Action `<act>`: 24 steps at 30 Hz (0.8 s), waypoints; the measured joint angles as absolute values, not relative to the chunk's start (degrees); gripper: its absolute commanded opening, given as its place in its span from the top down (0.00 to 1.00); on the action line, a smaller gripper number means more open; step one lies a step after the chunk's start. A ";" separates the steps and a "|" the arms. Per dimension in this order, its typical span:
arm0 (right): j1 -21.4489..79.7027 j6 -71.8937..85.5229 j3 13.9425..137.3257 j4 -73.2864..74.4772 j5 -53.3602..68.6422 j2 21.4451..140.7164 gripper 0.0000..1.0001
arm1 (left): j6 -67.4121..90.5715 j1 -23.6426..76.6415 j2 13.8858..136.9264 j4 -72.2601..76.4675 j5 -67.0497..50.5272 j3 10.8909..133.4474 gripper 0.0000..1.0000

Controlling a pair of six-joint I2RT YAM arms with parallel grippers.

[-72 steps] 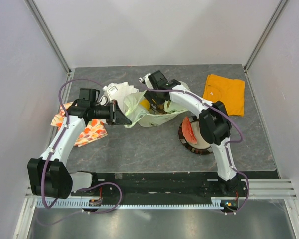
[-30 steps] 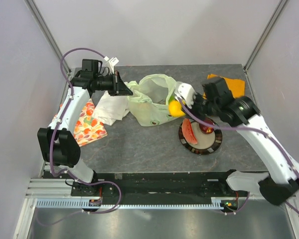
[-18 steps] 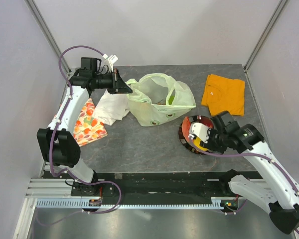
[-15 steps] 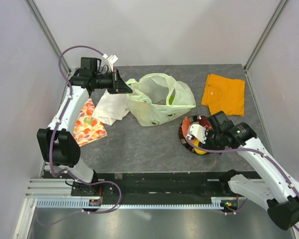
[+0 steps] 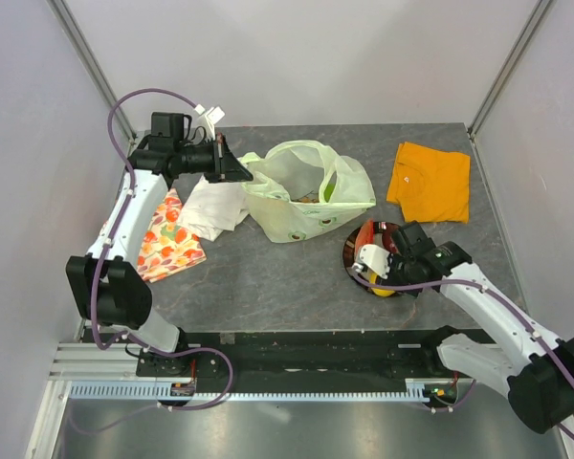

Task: Take the fake fruits out of the plastic bag
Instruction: Place the fake fruit on the plate.

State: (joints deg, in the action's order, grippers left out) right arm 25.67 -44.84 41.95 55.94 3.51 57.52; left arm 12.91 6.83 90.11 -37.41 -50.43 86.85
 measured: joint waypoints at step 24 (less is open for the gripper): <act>25.10 -36.40 91.64 62.74 13.91 74.59 0.24 | 12.86 6.85 87.13 -36.69 -52.66 76.05 0.98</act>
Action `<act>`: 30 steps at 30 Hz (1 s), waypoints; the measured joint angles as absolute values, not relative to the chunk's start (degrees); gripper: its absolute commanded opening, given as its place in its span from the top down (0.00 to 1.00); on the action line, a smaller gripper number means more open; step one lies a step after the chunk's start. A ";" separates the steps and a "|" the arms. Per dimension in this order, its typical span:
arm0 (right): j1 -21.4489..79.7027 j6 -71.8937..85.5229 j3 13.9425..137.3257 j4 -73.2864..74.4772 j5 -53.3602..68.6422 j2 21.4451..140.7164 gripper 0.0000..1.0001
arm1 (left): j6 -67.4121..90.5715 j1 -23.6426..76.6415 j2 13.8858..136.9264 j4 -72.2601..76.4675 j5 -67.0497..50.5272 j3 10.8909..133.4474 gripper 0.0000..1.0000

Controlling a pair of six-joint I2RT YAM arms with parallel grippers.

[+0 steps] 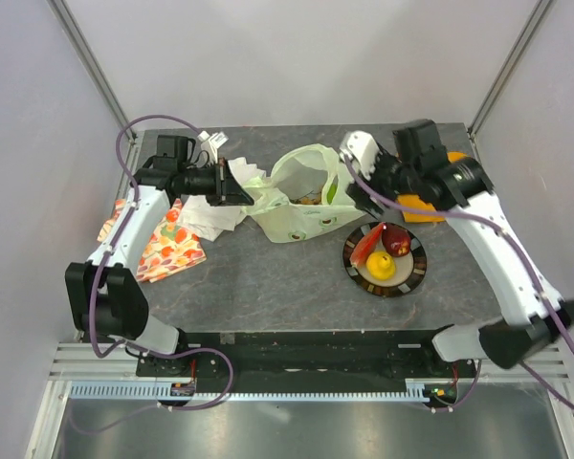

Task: Take the fake fruits out of the plastic bag
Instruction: Place the fake fruit on the plate, then take out the fake fruit from the plastic bag.

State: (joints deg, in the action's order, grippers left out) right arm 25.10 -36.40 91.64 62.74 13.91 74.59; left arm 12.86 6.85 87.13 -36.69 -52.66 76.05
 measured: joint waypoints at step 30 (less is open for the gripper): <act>36.45 -17.96 90.13 35.14 9.10 100.12 0.47 | 12.45 7.25 79.40 -37.23 -54.06 65.78 0.98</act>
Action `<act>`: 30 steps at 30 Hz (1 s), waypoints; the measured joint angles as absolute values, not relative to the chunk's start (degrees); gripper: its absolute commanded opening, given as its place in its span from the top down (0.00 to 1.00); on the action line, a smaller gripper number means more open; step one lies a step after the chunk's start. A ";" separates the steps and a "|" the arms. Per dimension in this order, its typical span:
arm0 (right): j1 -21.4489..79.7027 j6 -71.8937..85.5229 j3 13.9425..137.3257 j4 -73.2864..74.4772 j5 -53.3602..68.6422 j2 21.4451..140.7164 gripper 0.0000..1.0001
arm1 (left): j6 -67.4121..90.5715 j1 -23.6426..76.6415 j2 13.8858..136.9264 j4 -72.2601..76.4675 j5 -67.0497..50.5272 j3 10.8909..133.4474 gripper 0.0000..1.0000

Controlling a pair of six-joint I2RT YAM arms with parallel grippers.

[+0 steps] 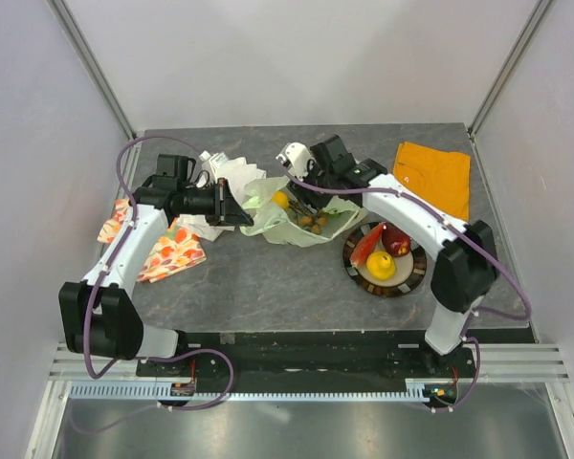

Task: Take the fake fruits out of the plastic bag
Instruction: Take out the fake fruit from the plastic bag.

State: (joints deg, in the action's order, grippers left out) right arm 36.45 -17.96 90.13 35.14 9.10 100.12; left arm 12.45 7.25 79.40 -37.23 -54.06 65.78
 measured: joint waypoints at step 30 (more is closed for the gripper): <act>28.34 -9.21 96.79 36.99 -9.39 122.32 0.33 | 10.52 7.27 77.34 -37.71 -53.98 64.12 0.98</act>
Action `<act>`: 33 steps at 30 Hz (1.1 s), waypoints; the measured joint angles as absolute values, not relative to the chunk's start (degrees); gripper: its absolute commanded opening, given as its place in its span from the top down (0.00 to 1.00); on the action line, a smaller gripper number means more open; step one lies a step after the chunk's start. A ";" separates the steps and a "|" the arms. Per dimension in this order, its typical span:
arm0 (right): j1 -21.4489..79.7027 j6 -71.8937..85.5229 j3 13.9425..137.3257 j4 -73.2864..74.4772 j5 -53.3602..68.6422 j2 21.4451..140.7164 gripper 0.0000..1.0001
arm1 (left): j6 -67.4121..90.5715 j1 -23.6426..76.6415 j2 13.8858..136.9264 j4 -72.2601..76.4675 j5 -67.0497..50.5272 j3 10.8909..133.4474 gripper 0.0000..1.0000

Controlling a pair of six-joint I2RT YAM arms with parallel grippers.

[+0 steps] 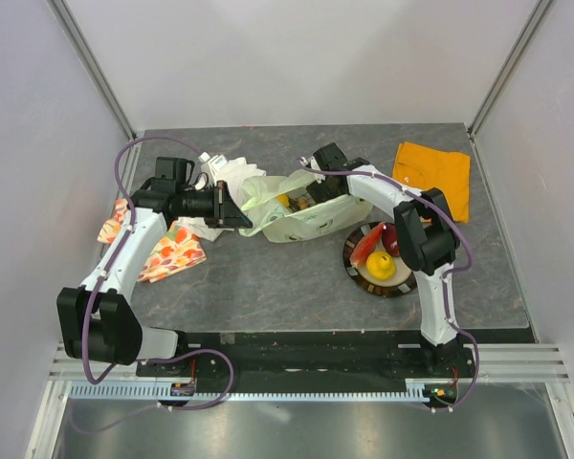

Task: Take the fake fruits out of the plastic bag
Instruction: Take out the fake fruit from the plastic bag.

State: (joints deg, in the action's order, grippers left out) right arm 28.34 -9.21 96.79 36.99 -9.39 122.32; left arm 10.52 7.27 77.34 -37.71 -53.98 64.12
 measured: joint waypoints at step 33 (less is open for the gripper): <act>21.19 -18.85 91.68 53.84 24.25 82.96 0.77 | 9.74 8.56 85.56 -38.44 -52.77 78.06 0.99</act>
State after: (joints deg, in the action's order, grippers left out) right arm 21.19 -18.85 91.68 53.84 24.25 82.96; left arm 9.74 8.56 85.56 -38.44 -52.77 78.06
